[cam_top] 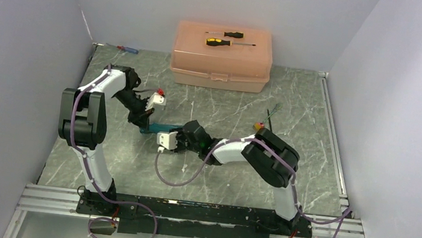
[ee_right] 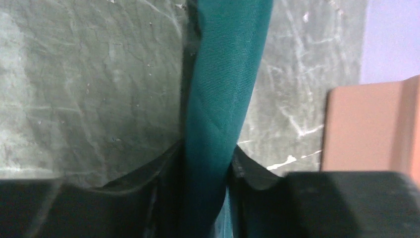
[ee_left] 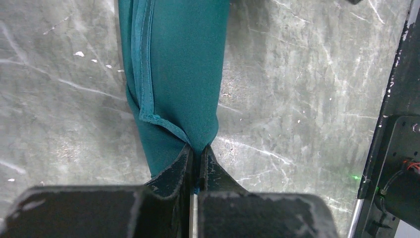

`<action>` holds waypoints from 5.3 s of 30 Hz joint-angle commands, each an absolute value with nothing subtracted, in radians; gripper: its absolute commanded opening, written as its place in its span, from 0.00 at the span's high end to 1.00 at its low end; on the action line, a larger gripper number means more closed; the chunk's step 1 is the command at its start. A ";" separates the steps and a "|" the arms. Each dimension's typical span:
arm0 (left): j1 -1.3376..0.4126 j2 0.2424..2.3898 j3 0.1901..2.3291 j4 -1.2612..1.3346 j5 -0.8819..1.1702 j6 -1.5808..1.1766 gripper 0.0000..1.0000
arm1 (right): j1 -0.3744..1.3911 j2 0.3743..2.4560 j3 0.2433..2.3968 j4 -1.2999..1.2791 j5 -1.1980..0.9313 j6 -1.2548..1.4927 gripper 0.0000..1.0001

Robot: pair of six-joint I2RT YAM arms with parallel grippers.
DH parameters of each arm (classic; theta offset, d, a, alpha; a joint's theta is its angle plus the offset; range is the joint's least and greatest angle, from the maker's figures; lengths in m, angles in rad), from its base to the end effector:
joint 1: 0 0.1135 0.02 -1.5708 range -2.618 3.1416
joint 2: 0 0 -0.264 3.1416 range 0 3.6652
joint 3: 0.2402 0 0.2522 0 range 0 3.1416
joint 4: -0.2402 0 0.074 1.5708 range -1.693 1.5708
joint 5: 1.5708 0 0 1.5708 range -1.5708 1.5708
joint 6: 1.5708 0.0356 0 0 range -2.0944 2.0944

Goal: Fold the napkin into a case and place the utensils inside
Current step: Pick up the smaller rectangle-folded napkin from the center of the board, then turn over the smaller rectangle folded napkin at the center of the board, then smooth out the smaller rectangle-folded napkin at the center of the board, then pick up the spoon from the center of the board.

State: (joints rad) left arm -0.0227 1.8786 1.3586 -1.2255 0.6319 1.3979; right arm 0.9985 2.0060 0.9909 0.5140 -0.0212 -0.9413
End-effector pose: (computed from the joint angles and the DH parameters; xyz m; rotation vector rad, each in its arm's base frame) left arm 0.3240 -0.0284 0.1943 1.7319 2.1343 -0.8468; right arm 0.2201 0.3431 0.1238 -1.7166 1.1609 0.0571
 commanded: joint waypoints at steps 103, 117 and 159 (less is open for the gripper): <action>-0.009 1.831 1.521 -1.142 0.526 0.769 0.05 | 0.978 1.748 1.024 0.497 -0.412 0.177 0.64; 0.028 1.799 1.700 -1.022 0.173 0.500 0.05 | 0.458 1.391 1.100 -0.351 0.175 0.514 0.00; 0.137 1.692 1.746 -1.056 0.336 0.371 0.05 | 0.186 1.987 1.317 -0.338 0.246 0.572 0.74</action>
State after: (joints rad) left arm 0.1379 1.7340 1.6951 -1.0267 0.3023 0.3782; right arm 0.1959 1.9724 1.3010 -0.3691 0.2676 0.5716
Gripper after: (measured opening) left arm 0.948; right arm 0.369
